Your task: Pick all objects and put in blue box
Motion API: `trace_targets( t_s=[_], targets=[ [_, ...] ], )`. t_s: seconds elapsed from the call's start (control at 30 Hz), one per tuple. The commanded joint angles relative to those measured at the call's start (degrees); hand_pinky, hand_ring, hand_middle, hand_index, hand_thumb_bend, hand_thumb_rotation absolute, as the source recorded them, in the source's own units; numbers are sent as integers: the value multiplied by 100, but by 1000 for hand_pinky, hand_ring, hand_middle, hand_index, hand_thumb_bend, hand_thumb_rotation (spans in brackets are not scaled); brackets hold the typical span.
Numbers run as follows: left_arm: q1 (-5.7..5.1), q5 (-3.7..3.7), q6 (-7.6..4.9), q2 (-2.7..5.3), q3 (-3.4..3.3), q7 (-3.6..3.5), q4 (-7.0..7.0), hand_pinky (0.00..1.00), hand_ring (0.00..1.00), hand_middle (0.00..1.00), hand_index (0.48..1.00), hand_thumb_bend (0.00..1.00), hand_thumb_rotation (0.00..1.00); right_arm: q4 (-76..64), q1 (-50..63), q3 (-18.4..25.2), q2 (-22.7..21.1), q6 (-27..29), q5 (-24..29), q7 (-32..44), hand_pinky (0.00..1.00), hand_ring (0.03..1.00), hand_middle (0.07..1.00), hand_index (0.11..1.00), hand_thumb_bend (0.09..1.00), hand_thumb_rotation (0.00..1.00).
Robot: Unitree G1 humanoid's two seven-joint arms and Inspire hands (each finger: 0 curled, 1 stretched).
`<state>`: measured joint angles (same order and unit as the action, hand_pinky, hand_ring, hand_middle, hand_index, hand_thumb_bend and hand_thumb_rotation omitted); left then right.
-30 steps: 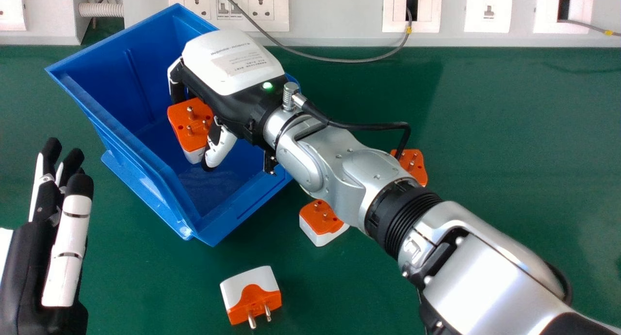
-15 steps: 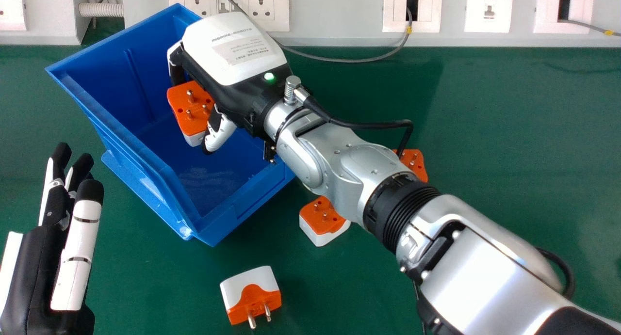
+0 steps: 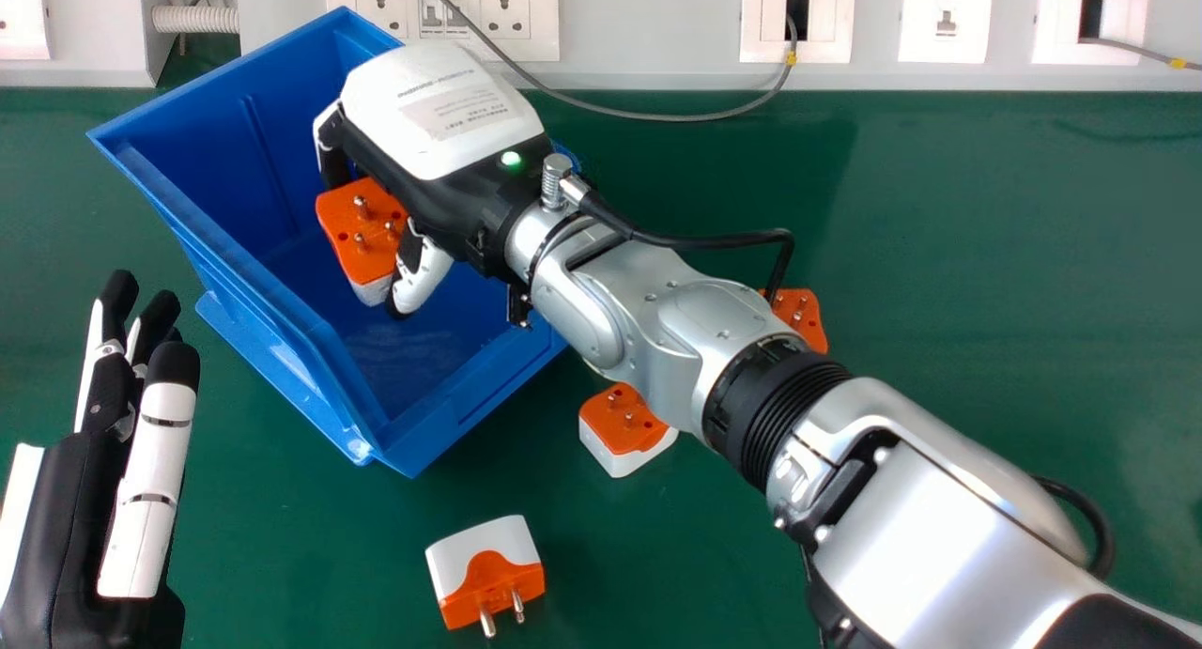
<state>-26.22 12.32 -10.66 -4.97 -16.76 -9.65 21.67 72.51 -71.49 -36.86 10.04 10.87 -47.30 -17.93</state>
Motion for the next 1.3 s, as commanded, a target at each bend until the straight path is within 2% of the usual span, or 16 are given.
trace_targets(
  t_s=[0.0, 0.2, 0.33, 0.37, 0.43, 0.57, 0.67, 0.77, 0.93, 1.1, 1.27],
  targets=[
    [-28, 42, -94, 5, -11, 15, 159, 996, 998, 985, 1000, 505, 826, -123, -217, 4, 402, 73, 109, -34, 330, 438, 500, 483, 498, 0],
    [-28, 19, -73, 6, -10, 37, 180, 996, 998, 985, 1000, 507, 826, -144, -231, -54, 357, 45, 47, 27, 327, 438, 506, 494, 497, 0],
    [-15, -38, -56, 4, -9, 78, 173, 996, 998, 985, 1000, 506, 825, -147, -220, -92, 334, 41, 47, 38, 326, 434, 514, 501, 495, 0],
    [-10, -37, -74, 0, -15, 75, 145, 996, 998, 985, 1000, 506, 825, -142, -212, -104, 331, 32, 46, 19, 326, 434, 514, 501, 495, 0],
    [-30, -36, -69, 5, -8, 86, 175, 992, 997, 985, 1000, 506, 825, -134, -198, -125, 332, -2, 38, -1, 327, 432, 515, 503, 495, 0],
    [-32, -74, -72, 9, 8, 119, 178, 990, 996, 985, 1000, 505, 825, -131, -182, -200, 321, -64, -18, -10, 328, 435, 516, 504, 495, 0],
    [-35, -62, -69, 16, 27, 131, 210, 986, 995, 984, 1000, 504, 824, -116, -176, -221, 311, -120, 1, 41, 335, 446, 519, 503, 495, 0],
    [-26, -77, -85, 2, 23, 134, 197, 985, 995, 984, 1000, 504, 824, -128, -161, -219, 302, -155, 26, 76, 339, 453, 522, 501, 495, 0],
    [-23, -93, -45, -17, 9, 151, 216, 982, 994, 984, 1000, 502, 823, -111, -137, -271, 297, -199, -18, 37, 353, 469, 523, 495, 496, 0],
    [-20, -108, -24, -1, 22, 175, 224, 981, 993, 984, 1000, 498, 823, -136, -121, -310, 266, -156, -14, 31, 369, 490, 521, 481, 496, 0],
    [-15, -82, -38, 0, 4, 167, 213, 980, 993, 984, 1000, 495, 822, -142, -125, -395, 243, -157, -53, 24, 372, 498, 523, 476, 496, 0]
  ],
)
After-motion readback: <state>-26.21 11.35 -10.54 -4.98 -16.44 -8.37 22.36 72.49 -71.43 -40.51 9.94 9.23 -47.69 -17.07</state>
